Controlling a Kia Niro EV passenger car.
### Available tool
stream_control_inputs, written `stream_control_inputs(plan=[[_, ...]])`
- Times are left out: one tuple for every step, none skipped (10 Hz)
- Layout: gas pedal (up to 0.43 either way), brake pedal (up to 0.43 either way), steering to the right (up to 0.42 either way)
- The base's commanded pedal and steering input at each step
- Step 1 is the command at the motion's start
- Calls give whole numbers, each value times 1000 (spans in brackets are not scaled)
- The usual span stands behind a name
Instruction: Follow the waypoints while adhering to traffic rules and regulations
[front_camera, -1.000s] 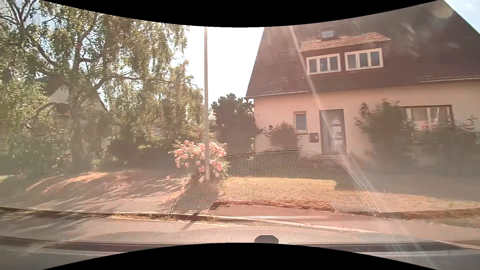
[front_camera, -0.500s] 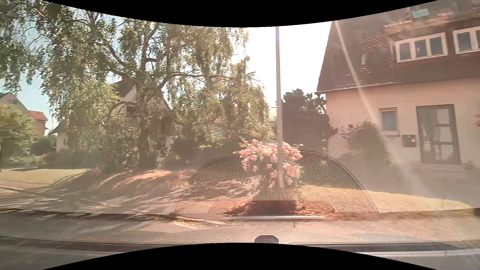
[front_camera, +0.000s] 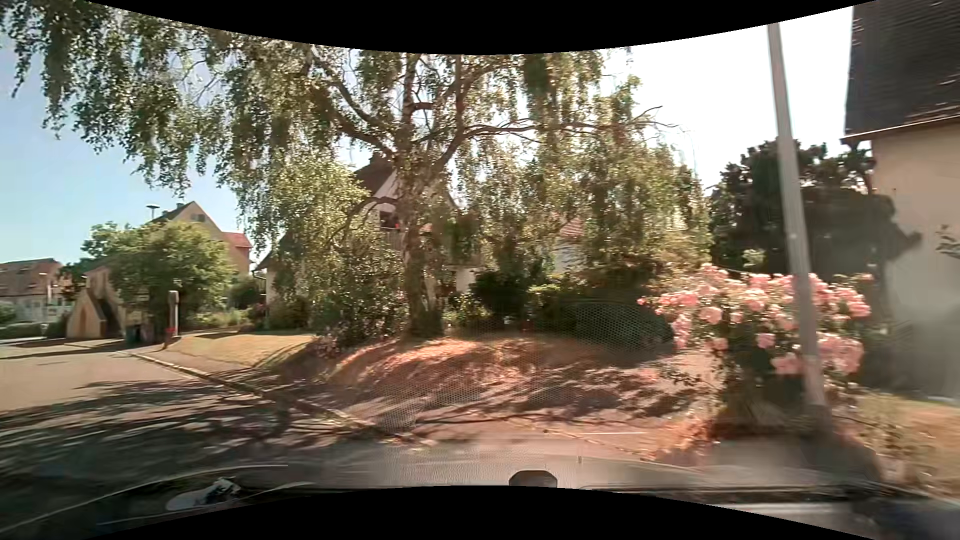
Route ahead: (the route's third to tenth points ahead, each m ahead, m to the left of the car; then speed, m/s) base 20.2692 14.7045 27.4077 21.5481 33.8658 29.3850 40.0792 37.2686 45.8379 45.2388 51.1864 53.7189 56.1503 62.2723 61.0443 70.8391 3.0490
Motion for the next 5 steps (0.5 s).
stream_control_inputs(plan=[[157, 0, -697], [157, 0, -684], [157, 0, -667], [157, 0, -645], [157, 0, -616]])
